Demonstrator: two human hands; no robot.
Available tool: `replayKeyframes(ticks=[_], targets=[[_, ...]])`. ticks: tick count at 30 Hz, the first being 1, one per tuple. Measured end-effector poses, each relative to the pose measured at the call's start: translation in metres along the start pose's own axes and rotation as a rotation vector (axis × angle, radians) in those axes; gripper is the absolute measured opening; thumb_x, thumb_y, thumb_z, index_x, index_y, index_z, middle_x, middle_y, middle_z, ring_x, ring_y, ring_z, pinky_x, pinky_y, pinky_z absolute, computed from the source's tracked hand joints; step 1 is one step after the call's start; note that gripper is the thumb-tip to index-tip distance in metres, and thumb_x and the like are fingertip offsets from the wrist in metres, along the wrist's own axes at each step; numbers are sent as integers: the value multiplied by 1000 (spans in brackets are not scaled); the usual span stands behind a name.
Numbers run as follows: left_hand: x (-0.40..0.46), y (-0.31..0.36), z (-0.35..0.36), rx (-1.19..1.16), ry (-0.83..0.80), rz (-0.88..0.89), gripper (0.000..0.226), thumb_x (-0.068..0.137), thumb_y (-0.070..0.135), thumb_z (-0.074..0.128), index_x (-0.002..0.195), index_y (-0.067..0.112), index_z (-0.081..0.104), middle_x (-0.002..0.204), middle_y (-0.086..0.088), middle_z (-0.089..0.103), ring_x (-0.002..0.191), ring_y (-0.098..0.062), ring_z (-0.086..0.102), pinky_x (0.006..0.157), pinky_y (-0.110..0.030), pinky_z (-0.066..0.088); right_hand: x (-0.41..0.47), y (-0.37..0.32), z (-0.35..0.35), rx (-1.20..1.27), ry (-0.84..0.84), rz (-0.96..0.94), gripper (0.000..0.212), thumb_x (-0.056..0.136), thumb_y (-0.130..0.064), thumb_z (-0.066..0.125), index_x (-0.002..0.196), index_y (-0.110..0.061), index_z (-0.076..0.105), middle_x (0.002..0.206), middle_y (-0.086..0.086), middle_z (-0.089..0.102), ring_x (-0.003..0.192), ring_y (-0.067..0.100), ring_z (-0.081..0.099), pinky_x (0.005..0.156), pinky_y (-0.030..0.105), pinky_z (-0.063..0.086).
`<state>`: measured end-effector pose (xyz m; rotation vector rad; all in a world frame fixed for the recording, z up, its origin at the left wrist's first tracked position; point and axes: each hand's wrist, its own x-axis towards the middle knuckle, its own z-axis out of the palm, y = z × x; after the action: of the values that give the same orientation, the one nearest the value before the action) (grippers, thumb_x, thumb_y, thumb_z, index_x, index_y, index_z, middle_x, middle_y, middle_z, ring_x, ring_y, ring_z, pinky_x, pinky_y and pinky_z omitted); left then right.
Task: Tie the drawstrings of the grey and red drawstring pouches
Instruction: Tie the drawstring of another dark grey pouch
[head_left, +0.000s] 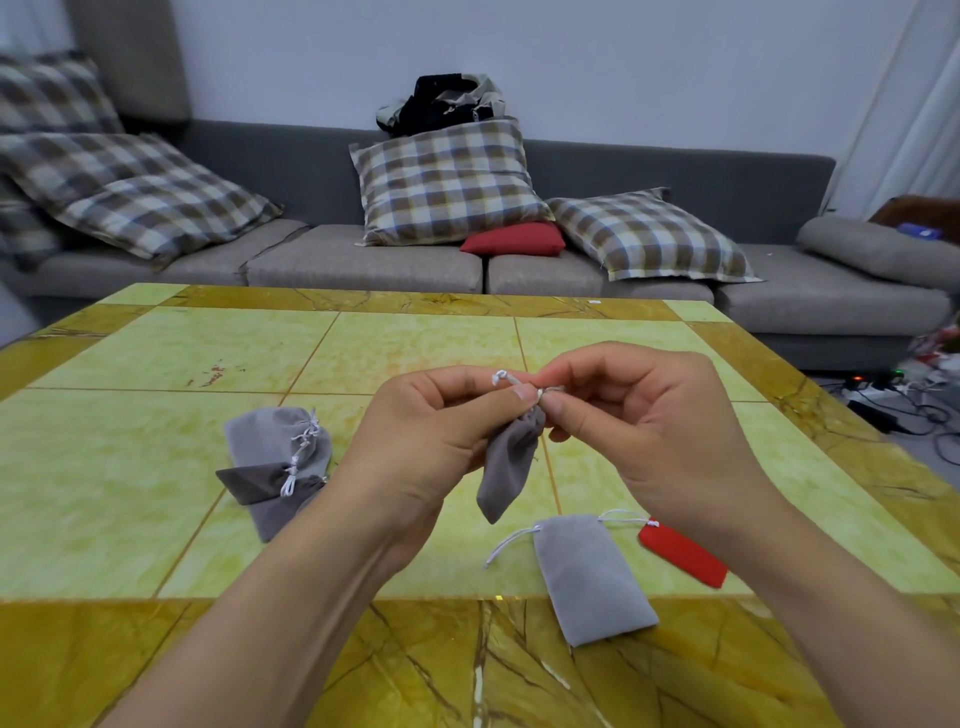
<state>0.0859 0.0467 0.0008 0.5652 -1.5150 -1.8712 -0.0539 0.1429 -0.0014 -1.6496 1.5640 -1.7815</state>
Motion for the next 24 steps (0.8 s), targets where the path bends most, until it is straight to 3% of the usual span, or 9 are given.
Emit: replayKeyframes(ticks=[5,13,17,21,24], targets=[[-2,0,3,7,-9,-36,12,85,10,67,86,3,77,89,-16,76,82,-20,71,83,-30,58,0,-3,-3,23,8,18,19,81,9,72,85,-9,76,78,5,76,69,18,72,64,26,57],[-2,-3,7,-126,-3,-141,14,83,-2,65,95,-7,71,94,-24,71,87,-28,69,79,-29,60,-6,0,4,-341,17,-157,12,77,2,69,78,-10,66,73,-3,64,68,17,60,60,27,52],[-1,-1,7,-308,-93,-204,32,75,2,66,104,-11,67,103,-25,68,108,-34,67,90,-35,57,-8,4,13,-195,83,-125,9,79,-1,63,80,-10,61,75,-1,60,69,21,57,61,39,51],[-1,3,4,-416,-114,-232,31,71,3,67,101,-7,68,108,-24,66,115,-32,64,88,-31,57,-11,1,23,10,101,-77,14,88,4,57,85,-9,60,80,3,62,75,27,59,65,47,52],[0,4,0,-401,-127,-206,39,72,2,67,108,-11,65,116,-29,66,116,-33,63,93,-34,55,-10,0,24,88,68,-20,18,92,9,57,89,-8,62,82,-7,68,79,12,66,68,32,55]])
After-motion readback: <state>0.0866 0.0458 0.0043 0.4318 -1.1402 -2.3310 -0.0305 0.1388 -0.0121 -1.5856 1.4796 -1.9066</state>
